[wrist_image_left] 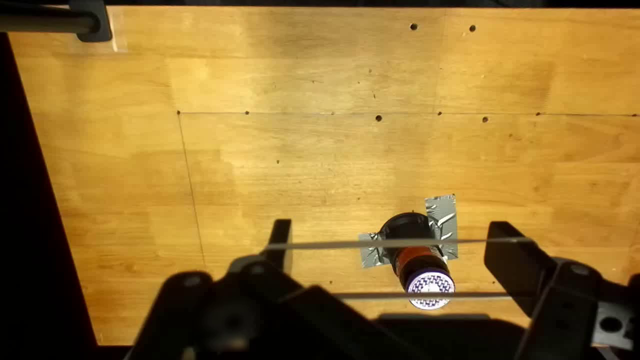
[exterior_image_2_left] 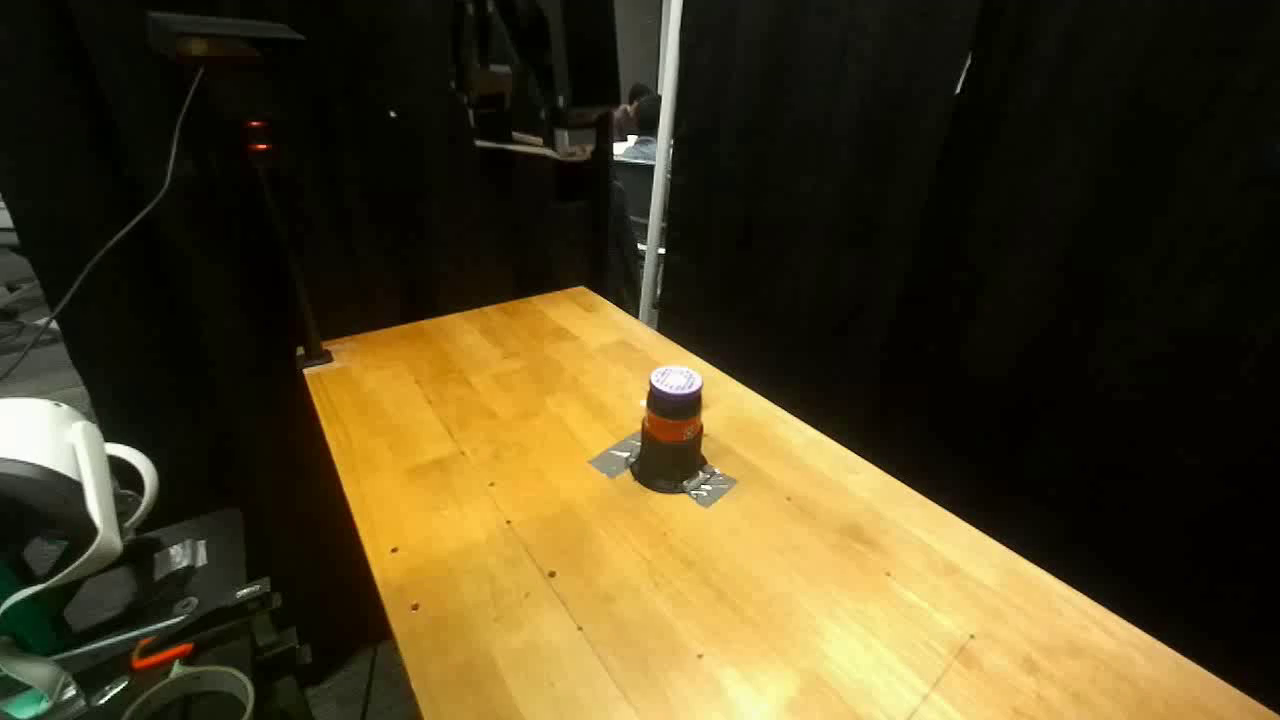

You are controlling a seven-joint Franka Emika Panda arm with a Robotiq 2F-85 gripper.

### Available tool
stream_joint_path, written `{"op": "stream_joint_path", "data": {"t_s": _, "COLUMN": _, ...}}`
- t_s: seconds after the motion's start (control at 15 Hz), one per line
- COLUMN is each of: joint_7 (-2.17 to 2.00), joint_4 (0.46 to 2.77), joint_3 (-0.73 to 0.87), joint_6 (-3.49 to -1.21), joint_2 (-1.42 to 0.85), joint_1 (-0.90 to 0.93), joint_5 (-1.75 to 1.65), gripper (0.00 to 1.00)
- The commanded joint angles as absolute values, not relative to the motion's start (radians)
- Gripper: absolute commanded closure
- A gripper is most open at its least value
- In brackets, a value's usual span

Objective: Put the band over the bottom of the brown coffee cup

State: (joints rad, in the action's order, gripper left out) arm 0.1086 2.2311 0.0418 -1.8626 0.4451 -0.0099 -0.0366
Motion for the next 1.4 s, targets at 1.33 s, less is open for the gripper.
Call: {"op": "stream_joint_path", "data": {"t_s": 1.33, "joint_7": 0.123, "joint_4": 1.764, "joint_3": -0.044, "joint_6": -2.187, "joint_2": -0.361, "joint_1": 0.061, "joint_5": 0.008, "gripper": 0.0}}
